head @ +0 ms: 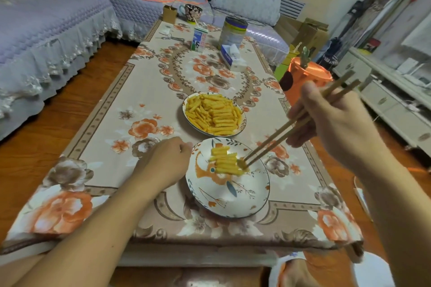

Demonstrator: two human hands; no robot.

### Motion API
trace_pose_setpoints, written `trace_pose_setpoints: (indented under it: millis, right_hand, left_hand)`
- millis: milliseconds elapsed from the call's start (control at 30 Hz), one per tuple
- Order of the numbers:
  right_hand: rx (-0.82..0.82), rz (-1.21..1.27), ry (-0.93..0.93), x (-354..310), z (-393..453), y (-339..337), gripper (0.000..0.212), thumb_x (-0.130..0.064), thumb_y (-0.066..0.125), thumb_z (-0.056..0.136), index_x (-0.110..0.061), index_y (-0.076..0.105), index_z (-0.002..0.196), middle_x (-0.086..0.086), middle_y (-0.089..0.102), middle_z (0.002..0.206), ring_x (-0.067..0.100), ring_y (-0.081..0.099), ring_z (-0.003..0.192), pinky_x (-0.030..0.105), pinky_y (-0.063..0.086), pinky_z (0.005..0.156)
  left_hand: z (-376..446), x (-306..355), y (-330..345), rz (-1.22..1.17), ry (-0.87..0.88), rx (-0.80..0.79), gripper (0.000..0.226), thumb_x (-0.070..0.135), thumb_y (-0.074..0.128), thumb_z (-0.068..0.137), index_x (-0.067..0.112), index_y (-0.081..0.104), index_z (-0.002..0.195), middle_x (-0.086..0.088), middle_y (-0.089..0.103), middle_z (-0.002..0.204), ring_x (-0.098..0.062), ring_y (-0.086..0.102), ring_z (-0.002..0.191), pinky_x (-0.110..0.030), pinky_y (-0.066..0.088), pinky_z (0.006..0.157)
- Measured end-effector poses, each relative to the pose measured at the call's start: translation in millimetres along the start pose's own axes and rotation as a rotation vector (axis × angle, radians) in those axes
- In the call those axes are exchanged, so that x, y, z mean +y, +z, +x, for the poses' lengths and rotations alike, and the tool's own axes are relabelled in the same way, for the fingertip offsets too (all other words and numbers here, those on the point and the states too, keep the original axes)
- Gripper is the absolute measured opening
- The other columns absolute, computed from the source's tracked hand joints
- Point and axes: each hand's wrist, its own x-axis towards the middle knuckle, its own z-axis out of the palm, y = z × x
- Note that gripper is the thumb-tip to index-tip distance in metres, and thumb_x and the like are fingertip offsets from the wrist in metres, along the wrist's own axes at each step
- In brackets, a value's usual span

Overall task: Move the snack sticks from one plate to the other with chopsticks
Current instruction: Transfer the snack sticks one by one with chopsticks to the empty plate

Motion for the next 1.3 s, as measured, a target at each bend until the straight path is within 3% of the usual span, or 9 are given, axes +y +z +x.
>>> trace_pose_setpoints:
  millis: [133,333,467,633,800,900,1000,1167,1300]
  right_hand:
    - [-0.069,-0.092,0.029,9.3,-15.2,35.6,0.048,-0.04,0.047,0.105,-0.005,0.068,0.081,0.014,0.07,0.061,0.023,0.07,0.051,0.036,0.06,0.053]
    - [-0.098,-0.098,-0.014,31.3,-21.6,49.6,0.036,-0.038,0.051,0.104,-0.013,0.072,0.088,0.011,0.072,0.063,0.019,0.072,0.056,0.042,0.062,0.063]
    - [0.007,0.014,0.004,42.1,-26.4,33.7,0.039,-0.033,0.052,0.103,-0.004,0.07,0.083,0.017,0.069,0.06,0.026,0.07,0.052,0.046,0.06,0.058]
    - [-0.001,0.032,0.059,59.0,-27.4,36.3,0.047,-0.048,0.05,0.094,-0.007,0.068,0.081,0.018,0.069,0.062,0.027,0.071,0.053,0.039,0.059,0.056]
    - [0.034,0.073,0.074,67.3,-21.0,35.7,0.042,-0.033,0.05,0.103,0.002,0.069,0.087,0.028,0.068,0.074,0.028,0.071,0.056,0.036,0.059,0.055]
    - [-0.002,0.084,0.094,68.8,-19.8,28.5,0.044,-0.036,0.05,0.101,0.001,0.069,0.088,0.026,0.069,0.076,0.031,0.072,0.059,0.044,0.061,0.059]
    - [0.021,0.131,0.122,66.5,-13.3,16.7,0.04,-0.032,0.05,0.103,0.0,0.07,0.087,0.021,0.071,0.07,0.036,0.072,0.061,0.052,0.063,0.063]
    - [0.173,0.149,0.052,65.6,24.5,19.5,0.034,-0.026,0.049,0.107,-0.002,0.069,0.093,0.019,0.071,0.076,0.031,0.074,0.066,0.039,0.065,0.064]
    - [0.122,0.046,-0.012,73.2,58.1,43.5,0.033,-0.026,0.049,0.108,-0.003,0.069,0.096,0.017,0.072,0.079,0.027,0.074,0.066,0.047,0.064,0.067]
  left_hand:
    - [2.0,6.0,1.6,-0.048,0.038,0.018,0.046,0.046,0.039,0.106,0.011,0.061,0.086,-0.006,0.064,0.081,-0.028,0.062,0.082,-0.037,0.051,0.076]
    - [4.9,6.3,8.1,-0.06,0.032,0.012,0.043,0.047,0.038,0.105,0.016,0.059,0.084,-0.003,0.063,0.085,-0.027,0.06,0.085,-0.037,0.048,0.074]
    - [7.3,4.1,8.1,-0.031,0.04,0.006,0.049,0.047,0.038,0.105,0.009,0.064,0.091,-0.007,0.066,0.086,-0.026,0.062,0.083,-0.039,0.052,0.077]
    - [11.8,0.9,9.3,-0.008,0.04,-0.023,0.045,0.048,0.037,0.105,0.015,0.062,0.087,-0.003,0.065,0.086,-0.023,0.061,0.084,-0.038,0.052,0.078]
    - [12.4,0.6,9.8,0.013,0.028,-0.025,0.048,0.052,0.037,0.104,0.014,0.063,0.089,-0.003,0.067,0.085,-0.023,0.063,0.085,-0.036,0.052,0.078]
    - [12.2,0.6,9.5,0.015,0.027,-0.044,0.05,0.051,0.036,0.104,0.011,0.064,0.094,-0.006,0.069,0.087,-0.025,0.064,0.085,-0.038,0.054,0.08]
    - [11.3,0.7,8.9,0.028,0.028,-0.052,0.049,0.051,0.035,0.105,0.012,0.064,0.095,-0.006,0.068,0.085,-0.025,0.064,0.083,-0.037,0.052,0.077]
    - [12.0,-2.3,9.3,0.017,0.022,-0.07,0.046,0.052,0.035,0.104,0.017,0.062,0.09,-0.004,0.067,0.081,-0.024,0.063,0.078,-0.035,0.045,0.065]
    - [9.9,-7.2,6.3,-0.019,0.008,-0.056,0.046,0.052,0.037,0.104,0.017,0.063,0.091,-0.004,0.067,0.078,-0.023,0.064,0.073,-0.035,0.049,0.066]
